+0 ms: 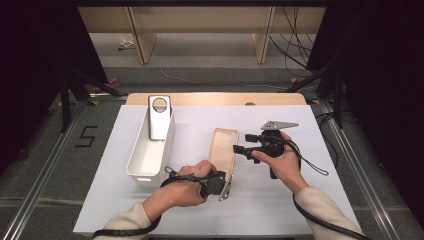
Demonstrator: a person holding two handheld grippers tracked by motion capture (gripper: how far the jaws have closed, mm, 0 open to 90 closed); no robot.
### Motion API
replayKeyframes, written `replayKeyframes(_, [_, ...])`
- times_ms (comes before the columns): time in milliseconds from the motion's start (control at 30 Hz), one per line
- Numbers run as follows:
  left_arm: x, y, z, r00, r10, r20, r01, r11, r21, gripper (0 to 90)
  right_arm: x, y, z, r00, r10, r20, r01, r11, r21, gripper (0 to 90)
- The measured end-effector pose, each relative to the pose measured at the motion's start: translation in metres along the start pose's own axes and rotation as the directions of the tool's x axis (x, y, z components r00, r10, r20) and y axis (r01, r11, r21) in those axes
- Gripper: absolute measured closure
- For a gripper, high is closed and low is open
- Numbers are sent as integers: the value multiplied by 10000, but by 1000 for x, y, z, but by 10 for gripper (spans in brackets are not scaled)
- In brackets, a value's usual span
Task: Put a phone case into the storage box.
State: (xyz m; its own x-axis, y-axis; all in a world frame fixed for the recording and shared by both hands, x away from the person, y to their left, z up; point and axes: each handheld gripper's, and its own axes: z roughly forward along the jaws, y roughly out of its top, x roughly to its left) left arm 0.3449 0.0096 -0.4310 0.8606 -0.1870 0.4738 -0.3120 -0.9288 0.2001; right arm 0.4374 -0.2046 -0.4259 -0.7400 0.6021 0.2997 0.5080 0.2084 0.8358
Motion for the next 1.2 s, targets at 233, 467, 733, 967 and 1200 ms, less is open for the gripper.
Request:
replayKeyframes(233, [-2,3,2,9998,199,68,-199,9998,-41,871,1,1,10,9997,187,-138,-183,9994,295,319])
replayKeyframes(467, [-5,7,2,9993,369,32,-369,9993,-49,871,0,0,11,9987,499,-125,-492,9973,549,443])
replayKeyframes(733, [-7,9,2,9991,413,62,-413,9991,-108,870,1,1,10,9956,644,-675,-601,9961,640,632])
replayKeyframes(967, [-5,8,3,9989,435,-201,-438,9989,-187,868,3,4,6,9935,794,-817,-764,9963,398,701])
replayKeyframes(1200, [-2,4,6,9985,261,-476,-271,9994,-218,857,11,10,-2,9845,1174,-1302,-1182,9930,14,806])
